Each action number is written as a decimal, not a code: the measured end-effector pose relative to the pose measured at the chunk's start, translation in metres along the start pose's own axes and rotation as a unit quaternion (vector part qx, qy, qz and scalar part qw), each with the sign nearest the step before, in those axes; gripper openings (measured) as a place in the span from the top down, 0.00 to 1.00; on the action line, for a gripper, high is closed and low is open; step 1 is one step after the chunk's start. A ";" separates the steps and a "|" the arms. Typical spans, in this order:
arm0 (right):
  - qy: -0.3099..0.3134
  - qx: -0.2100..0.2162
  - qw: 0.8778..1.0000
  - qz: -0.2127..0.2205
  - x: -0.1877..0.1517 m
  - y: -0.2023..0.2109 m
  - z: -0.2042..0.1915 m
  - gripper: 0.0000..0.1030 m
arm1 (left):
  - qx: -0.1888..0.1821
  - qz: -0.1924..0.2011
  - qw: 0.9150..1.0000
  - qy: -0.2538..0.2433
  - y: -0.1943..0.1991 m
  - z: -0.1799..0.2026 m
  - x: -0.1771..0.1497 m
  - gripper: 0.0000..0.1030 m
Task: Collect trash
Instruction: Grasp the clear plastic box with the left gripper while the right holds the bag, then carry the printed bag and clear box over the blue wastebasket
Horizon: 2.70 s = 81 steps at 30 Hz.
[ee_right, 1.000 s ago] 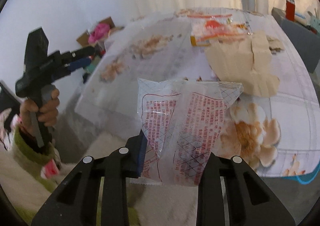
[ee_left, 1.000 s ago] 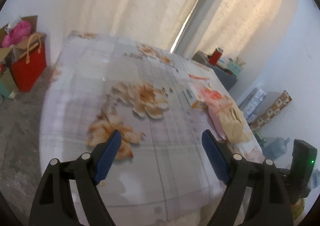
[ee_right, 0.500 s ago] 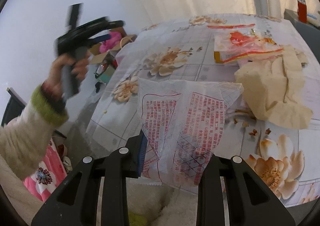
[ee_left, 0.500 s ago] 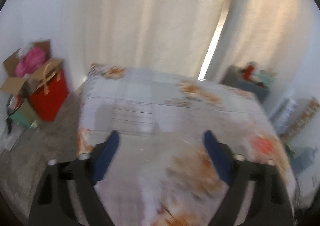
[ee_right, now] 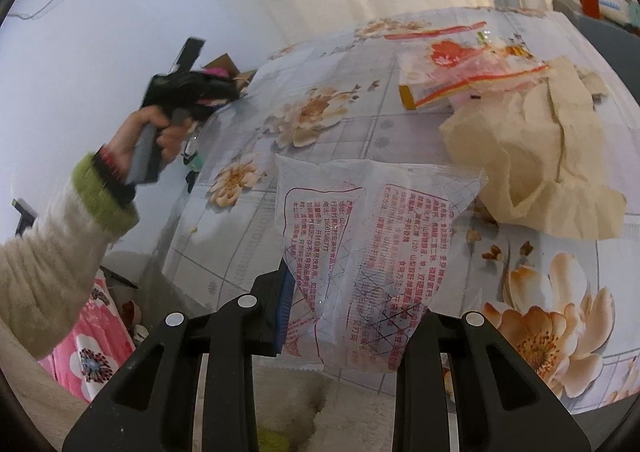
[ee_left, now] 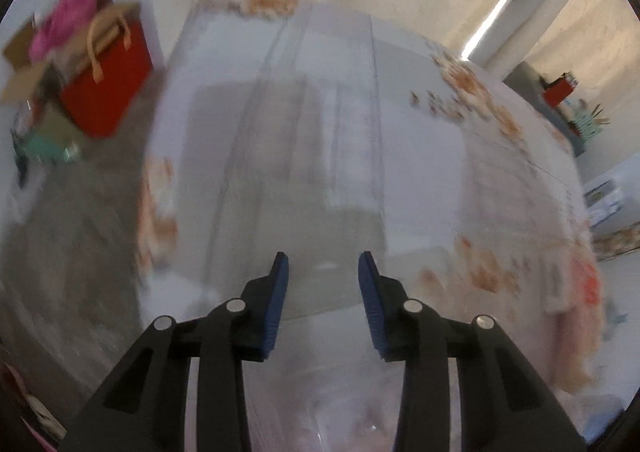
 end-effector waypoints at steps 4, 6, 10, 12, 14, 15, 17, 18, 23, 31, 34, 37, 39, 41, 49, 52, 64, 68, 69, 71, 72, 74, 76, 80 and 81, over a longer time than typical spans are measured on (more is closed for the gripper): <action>0.000 0.002 1.000 0.003 -0.003 0.005 -0.003 0.75 | -0.066 -0.009 0.998 0.018 0.013 0.027 -0.038 0.61; 0.001 0.004 1.000 0.007 -0.005 0.010 -0.006 0.75 | -0.097 0.009 0.995 0.023 0.027 0.040 -0.052 0.55; 0.000 0.008 1.000 0.010 -0.009 0.016 -0.010 0.74 | -0.121 0.091 0.988 -0.021 0.073 0.067 -0.062 0.33; 0.001 0.007 1.000 0.010 -0.012 0.019 -0.010 0.74 | -0.115 0.120 0.982 -0.086 0.094 0.087 -0.066 0.22; 0.000 0.008 1.000 0.009 -0.014 0.019 -0.011 0.74 | -0.098 0.128 0.969 -0.189 0.106 0.118 -0.078 0.13; -0.001 0.008 1.000 0.008 -0.015 0.018 -0.011 0.74 | -0.087 0.125 0.960 -0.234 0.107 0.129 -0.084 0.09; -0.003 0.007 1.000 0.007 -0.016 0.016 -0.012 0.74 | -0.033 0.128 0.932 -0.338 0.103 0.148 -0.096 0.07; -0.004 0.007 1.000 0.006 -0.016 0.015 -0.012 0.74 | -0.011 0.130 0.917 -0.377 0.102 0.153 -0.100 0.05; 0.002 0.003 1.000 0.001 -0.016 0.007 -0.017 0.73 | 0.073 0.112 0.832 -0.538 0.080 0.165 -0.119 0.05; -0.003 0.001 1.000 -0.004 -0.014 -0.006 -0.016 0.72 | 0.037 0.064 0.868 -0.491 0.060 0.146 -0.095 0.05; -0.007 0.001 1.000 -0.008 -0.013 -0.010 -0.012 0.72 | 0.027 0.033 0.874 -0.483 0.044 0.140 -0.095 0.05; -0.013 0.001 1.000 -0.012 -0.011 -0.014 -0.008 0.72 | 0.042 0.020 0.867 -0.497 0.029 0.138 -0.098 0.05; -0.018 0.002 1.000 -0.015 -0.009 -0.017 -0.005 0.72 | 0.057 0.010 0.862 -0.504 0.021 0.137 -0.100 0.05; -0.023 0.004 1.000 -0.017 -0.009 -0.019 -0.004 0.72 | 0.063 0.002 0.865 -0.498 0.015 0.136 -0.100 0.05; -0.032 0.008 0.999 -0.025 -0.010 -0.023 0.000 0.72 | 0.062 -0.005 0.866 -0.497 0.007 0.141 -0.102 0.05; -0.034 0.010 0.999 -0.026 -0.010 -0.022 0.001 0.71 | 0.068 -0.014 0.855 -0.514 0.001 0.145 -0.105 0.05; -0.046 0.011 0.999 -0.019 -0.010 -0.015 0.008 0.71 | 0.085 0.017 0.835 -0.543 0.018 0.185 -0.106 0.16; -0.049 0.011 0.999 -0.011 -0.011 -0.007 0.010 0.71 | 0.077 0.026 0.839 -0.537 0.029 0.192 -0.110 0.17; -0.049 0.012 0.999 -0.008 -0.011 -0.004 0.011 0.71 | 0.068 0.029 0.845 -0.530 0.035 0.195 -0.110 0.17; -0.052 0.013 0.999 -0.003 -0.011 0.000 0.011 0.71 | 0.057 0.034 0.852 -0.519 0.043 0.197 -0.111 0.17; -0.053 0.014 0.998 -0.001 -0.012 0.002 0.012 0.71 | 0.051 0.038 0.856 -0.513 0.048 0.199 -0.111 0.17; -0.058 0.018 0.998 0.005 -0.013 0.007 0.013 0.71 | 0.038 0.044 0.863 -0.502 0.057 0.203 -0.112 0.17; -0.062 0.021 0.998 0.011 -0.013 0.013 0.015 0.71 | 0.019 0.052 0.873 -0.484 0.069 0.208 -0.113 0.17; -0.071 0.029 0.997 0.026 -0.015 0.028 0.018 0.71 | -0.019 0.065 0.891 -0.450 0.087 0.219 -0.112 0.17; -0.073 0.029 0.996 0.031 -0.015 0.033 0.020 0.71 | -0.031 0.067 0.895 -0.439 0.092 0.223 -0.112 0.17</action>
Point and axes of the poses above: each gripper's, at about its wrist camera, not at the fingertips, and y roughly against the way its jaws point, z to its right, x to its top, the point moved 10 cm from there along -y, roughly the way its jaws point, and after that the axes turned 13 degrees about -y, right-handed, at the moved point
